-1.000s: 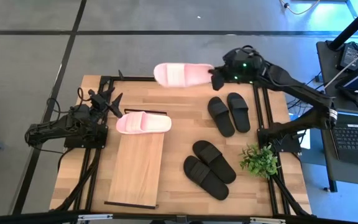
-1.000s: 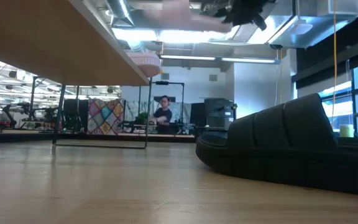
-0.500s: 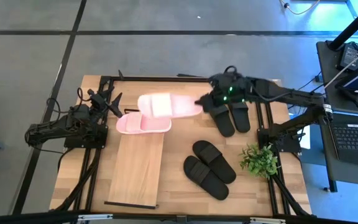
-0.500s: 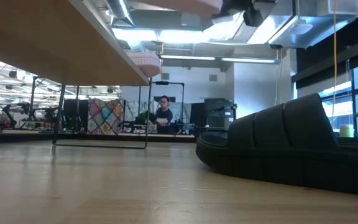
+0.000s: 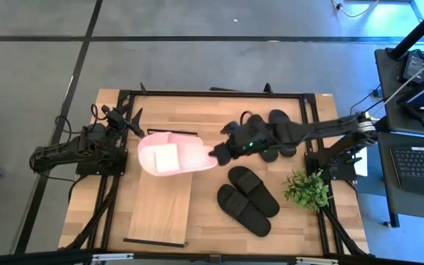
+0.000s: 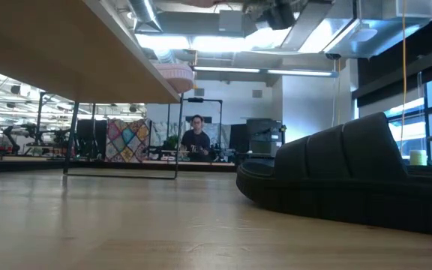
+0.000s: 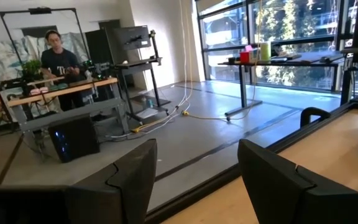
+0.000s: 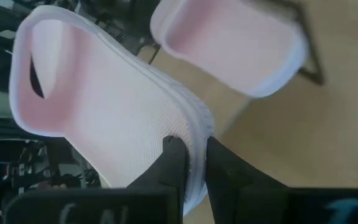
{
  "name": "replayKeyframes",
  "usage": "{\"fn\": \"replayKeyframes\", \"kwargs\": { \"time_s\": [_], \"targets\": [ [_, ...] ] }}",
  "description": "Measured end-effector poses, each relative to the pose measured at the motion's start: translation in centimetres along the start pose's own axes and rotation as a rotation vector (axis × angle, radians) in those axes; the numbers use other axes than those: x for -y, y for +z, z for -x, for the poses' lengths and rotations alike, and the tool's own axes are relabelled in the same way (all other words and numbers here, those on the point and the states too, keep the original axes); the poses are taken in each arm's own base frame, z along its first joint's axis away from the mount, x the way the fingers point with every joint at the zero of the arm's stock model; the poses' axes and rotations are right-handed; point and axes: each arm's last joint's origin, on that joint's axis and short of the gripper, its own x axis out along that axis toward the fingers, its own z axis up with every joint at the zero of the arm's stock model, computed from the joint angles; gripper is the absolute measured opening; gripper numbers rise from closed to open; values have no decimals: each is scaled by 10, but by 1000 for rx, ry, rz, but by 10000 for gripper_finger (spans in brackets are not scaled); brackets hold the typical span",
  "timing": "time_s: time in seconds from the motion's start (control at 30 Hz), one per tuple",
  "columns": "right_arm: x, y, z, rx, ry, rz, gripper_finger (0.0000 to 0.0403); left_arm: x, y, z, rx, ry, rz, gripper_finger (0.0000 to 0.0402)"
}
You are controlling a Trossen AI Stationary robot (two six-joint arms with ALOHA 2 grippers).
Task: Pick and place slides into the shelf
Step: Put the pink slipper on the shelf
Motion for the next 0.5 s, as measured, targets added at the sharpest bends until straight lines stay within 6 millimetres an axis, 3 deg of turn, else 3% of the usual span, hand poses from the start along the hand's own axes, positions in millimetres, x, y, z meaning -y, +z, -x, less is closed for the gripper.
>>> {"fn": "replayKeyframes", "kwargs": {
  "time_s": [0.33,0.5],
  "targets": [
    [2,-33,-46,-7,-36,-73,45,0,0,0,0,-2,1,217],
    [5,-44,-59,-9,-60,-109,45,0,0,0,0,-2,3,217]
  ]
}}
